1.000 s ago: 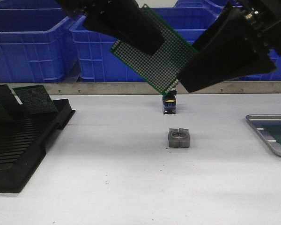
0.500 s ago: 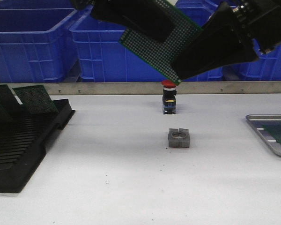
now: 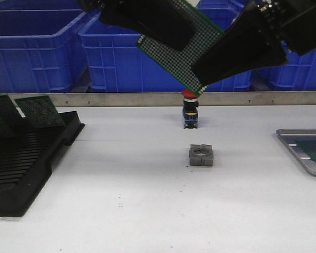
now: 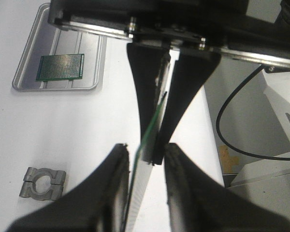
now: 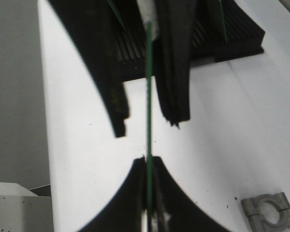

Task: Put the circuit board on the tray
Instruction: 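Lift the board and grasp its edge with the right gripper, then release the left gripper and carry the board to the silver tray, then lower the board onto the first board in the tray and release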

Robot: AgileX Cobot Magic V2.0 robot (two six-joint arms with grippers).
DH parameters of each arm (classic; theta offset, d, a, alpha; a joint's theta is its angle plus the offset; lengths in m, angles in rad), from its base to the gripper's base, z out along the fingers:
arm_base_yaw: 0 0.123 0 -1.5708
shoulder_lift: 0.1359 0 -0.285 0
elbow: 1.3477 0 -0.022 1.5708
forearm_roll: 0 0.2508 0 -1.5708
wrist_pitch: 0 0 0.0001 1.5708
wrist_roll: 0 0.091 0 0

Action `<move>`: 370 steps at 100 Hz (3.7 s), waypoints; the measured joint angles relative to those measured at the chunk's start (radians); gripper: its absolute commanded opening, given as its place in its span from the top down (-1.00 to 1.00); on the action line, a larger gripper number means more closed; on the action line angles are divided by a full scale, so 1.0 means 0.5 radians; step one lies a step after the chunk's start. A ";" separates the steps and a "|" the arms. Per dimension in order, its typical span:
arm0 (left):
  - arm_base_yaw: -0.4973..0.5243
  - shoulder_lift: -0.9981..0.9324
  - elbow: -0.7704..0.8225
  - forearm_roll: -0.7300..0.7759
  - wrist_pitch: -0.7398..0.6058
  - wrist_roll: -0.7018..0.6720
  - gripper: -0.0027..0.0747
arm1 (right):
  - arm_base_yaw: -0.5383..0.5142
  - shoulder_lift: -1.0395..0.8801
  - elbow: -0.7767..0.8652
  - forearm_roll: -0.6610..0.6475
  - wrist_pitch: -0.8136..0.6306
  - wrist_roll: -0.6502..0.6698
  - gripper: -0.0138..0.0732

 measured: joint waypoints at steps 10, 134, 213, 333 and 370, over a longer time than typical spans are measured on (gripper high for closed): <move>0.000 0.000 0.000 0.004 0.000 -0.005 -0.39 | 0.000 0.000 0.000 0.009 0.000 0.012 0.84; 0.000 0.000 0.000 0.011 -0.100 -0.013 -0.49 | -0.955 0.324 0.425 0.489 -1.217 0.436 0.84; 0.000 0.000 0.000 0.011 -0.100 -0.013 -0.49 | -0.955 0.571 0.232 0.515 -1.481 0.436 -0.78; 0.760 -0.066 -0.019 0.021 0.130 -0.511 0.98 | -0.745 -0.200 0.264 0.484 -0.712 0.400 0.82; 0.764 -0.560 0.347 0.053 -0.772 -0.667 0.97 | -0.542 -0.417 0.376 0.484 -1.046 0.367 0.82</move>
